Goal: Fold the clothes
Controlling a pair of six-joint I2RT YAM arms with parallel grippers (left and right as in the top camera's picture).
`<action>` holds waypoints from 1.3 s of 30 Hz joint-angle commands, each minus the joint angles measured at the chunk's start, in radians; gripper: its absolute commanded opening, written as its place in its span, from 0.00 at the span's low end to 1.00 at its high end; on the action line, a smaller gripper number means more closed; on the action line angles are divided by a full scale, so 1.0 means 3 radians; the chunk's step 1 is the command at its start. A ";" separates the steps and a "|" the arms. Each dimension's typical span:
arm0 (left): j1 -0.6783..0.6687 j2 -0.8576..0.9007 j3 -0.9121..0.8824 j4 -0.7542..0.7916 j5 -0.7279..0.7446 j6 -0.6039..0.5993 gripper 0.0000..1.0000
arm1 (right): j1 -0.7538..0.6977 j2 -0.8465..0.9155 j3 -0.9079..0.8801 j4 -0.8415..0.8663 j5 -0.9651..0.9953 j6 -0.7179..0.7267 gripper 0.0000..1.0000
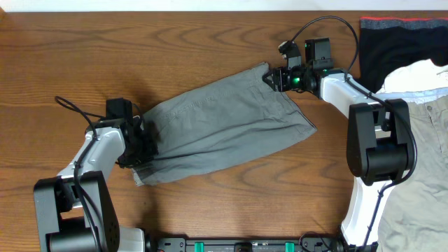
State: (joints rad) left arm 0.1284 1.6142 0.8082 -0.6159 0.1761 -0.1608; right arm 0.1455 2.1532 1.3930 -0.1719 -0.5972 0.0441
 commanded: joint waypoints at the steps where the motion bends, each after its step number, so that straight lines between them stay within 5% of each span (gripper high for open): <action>1: 0.0022 0.0094 -0.0038 0.0017 -0.0264 -0.0031 0.15 | 0.0018 0.0023 0.0019 -0.0009 -0.0169 0.0013 0.41; 4: 0.0022 0.0094 -0.0038 0.0015 -0.0264 -0.0031 0.15 | 0.0019 0.0023 0.0019 -0.0011 -0.0172 0.0014 0.26; 9: 0.0022 0.0094 -0.0038 0.0018 -0.0264 -0.0031 0.15 | 0.0022 0.0023 0.0019 -0.0013 -0.0420 0.0013 0.21; 12: 0.0022 0.0094 -0.0038 0.0017 -0.0264 -0.0031 0.16 | 0.0018 0.0023 0.0019 0.0001 -0.0378 0.0064 0.01; 21: 0.0022 0.0094 -0.0038 0.0018 -0.0264 -0.0031 0.16 | -0.0189 0.0023 0.0020 0.0580 -0.0117 0.0730 0.01; 31: 0.0022 0.0094 -0.0038 0.0018 -0.0264 -0.0031 0.16 | -0.0225 0.0023 0.0020 0.0595 0.0074 0.0774 0.01; 34: 0.0023 0.0093 -0.0038 0.0019 -0.0264 -0.0031 0.21 | -0.0224 0.0019 0.0020 0.0595 -0.0004 0.0774 0.05; 39: 0.0022 0.0086 -0.0003 -0.0014 -0.0206 -0.0028 0.24 | -0.0234 -0.0128 0.0020 0.0445 -0.1010 0.0670 0.25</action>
State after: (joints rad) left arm 0.1276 1.6138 0.8101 -0.6136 0.1776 -0.1627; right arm 0.0814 2.1521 1.3933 -0.0135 -0.7063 0.2634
